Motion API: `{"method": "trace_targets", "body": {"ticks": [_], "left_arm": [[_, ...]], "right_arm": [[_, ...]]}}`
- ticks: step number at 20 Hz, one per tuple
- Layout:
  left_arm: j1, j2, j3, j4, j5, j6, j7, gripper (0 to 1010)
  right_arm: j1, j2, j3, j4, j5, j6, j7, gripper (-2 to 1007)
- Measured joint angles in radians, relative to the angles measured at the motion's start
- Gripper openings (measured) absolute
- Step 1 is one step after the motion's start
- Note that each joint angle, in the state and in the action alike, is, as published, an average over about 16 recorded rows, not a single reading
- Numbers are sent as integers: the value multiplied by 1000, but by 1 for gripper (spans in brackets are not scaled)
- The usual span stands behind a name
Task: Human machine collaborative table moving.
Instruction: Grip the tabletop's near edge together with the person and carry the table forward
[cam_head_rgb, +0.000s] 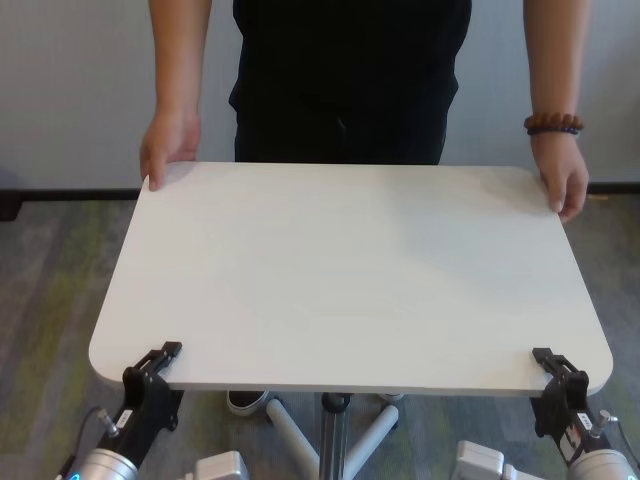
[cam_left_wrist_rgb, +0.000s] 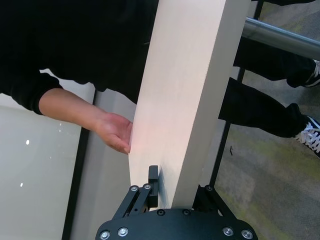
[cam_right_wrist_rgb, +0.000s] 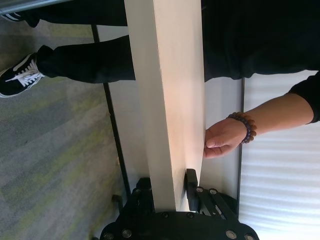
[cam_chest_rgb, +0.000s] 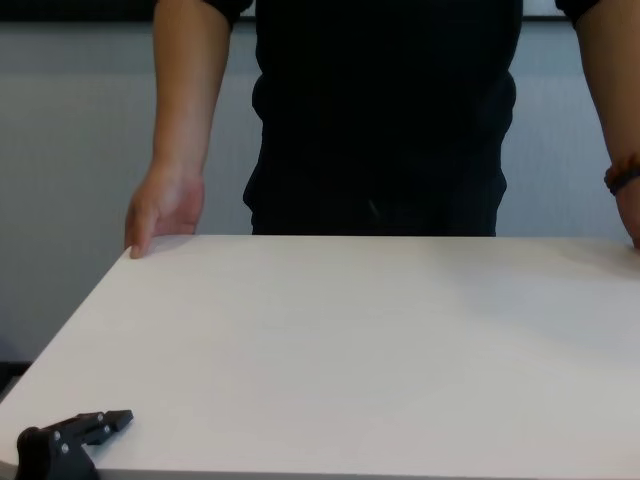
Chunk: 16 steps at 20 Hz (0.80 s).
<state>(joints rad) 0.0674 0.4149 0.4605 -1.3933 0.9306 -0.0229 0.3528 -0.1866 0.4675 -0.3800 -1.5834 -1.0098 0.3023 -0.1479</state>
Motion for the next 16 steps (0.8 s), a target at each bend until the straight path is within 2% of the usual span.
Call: {"method": "trace_targets", "body": {"ticks": [8,16], "left_arm": [[10,1,-12,-20,-19,-10,-12,293],[41,2,-42,-79,-52,-29,-32,293]], "right_arm": [[-9,1,5,-20,-4,1,3,266],[-32,0,23,-81,-18,8,10,265]]}}
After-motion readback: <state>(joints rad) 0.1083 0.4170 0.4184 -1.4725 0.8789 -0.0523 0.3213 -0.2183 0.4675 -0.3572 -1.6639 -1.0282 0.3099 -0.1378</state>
